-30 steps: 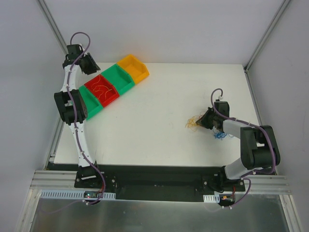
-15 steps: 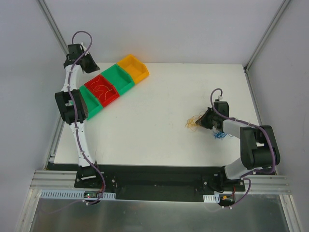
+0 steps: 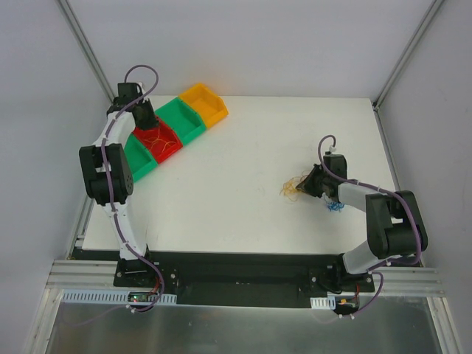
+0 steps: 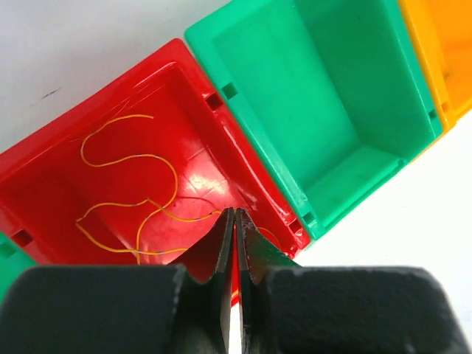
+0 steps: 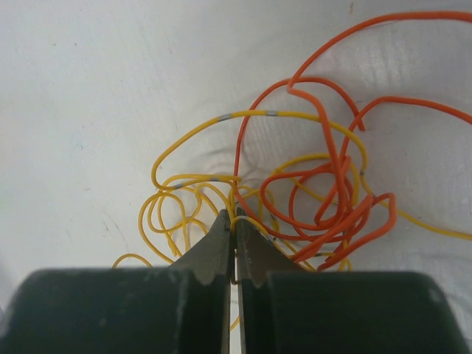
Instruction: Untangle the cables
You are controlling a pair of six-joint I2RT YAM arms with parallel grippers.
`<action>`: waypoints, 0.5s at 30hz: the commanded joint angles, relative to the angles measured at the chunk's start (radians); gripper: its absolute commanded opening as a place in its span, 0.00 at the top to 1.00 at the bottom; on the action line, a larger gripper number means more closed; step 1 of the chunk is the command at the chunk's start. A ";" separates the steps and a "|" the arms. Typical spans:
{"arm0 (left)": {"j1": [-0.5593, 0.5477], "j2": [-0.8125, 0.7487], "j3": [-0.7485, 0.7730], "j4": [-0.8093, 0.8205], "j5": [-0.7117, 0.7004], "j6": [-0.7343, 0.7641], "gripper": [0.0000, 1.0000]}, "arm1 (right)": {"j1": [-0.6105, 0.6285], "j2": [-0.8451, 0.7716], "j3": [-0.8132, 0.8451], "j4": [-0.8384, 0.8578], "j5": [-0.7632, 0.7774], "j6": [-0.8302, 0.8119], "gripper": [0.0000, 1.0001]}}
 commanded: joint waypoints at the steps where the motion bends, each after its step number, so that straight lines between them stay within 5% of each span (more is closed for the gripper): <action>1: 0.011 -0.067 -0.014 -0.006 -0.086 -0.005 1.00 | 0.011 -0.018 0.032 -0.002 -0.005 -0.024 1.00; 3: 0.014 -0.076 0.011 -0.061 -0.100 -0.032 0.96 | 0.011 -0.023 0.033 -0.010 0.000 -0.029 1.00; 6: 0.014 -0.139 -0.012 -0.077 -0.106 -0.083 0.62 | 0.012 -0.038 0.029 -0.016 0.012 -0.035 1.00; 8: 0.014 -0.185 -0.015 -0.100 -0.111 -0.118 0.49 | 0.014 -0.044 0.032 -0.027 0.024 -0.041 1.00; 15: -0.018 -0.482 -0.286 -0.009 0.067 -0.278 0.44 | 0.014 -0.145 -0.008 -0.079 0.116 -0.076 0.99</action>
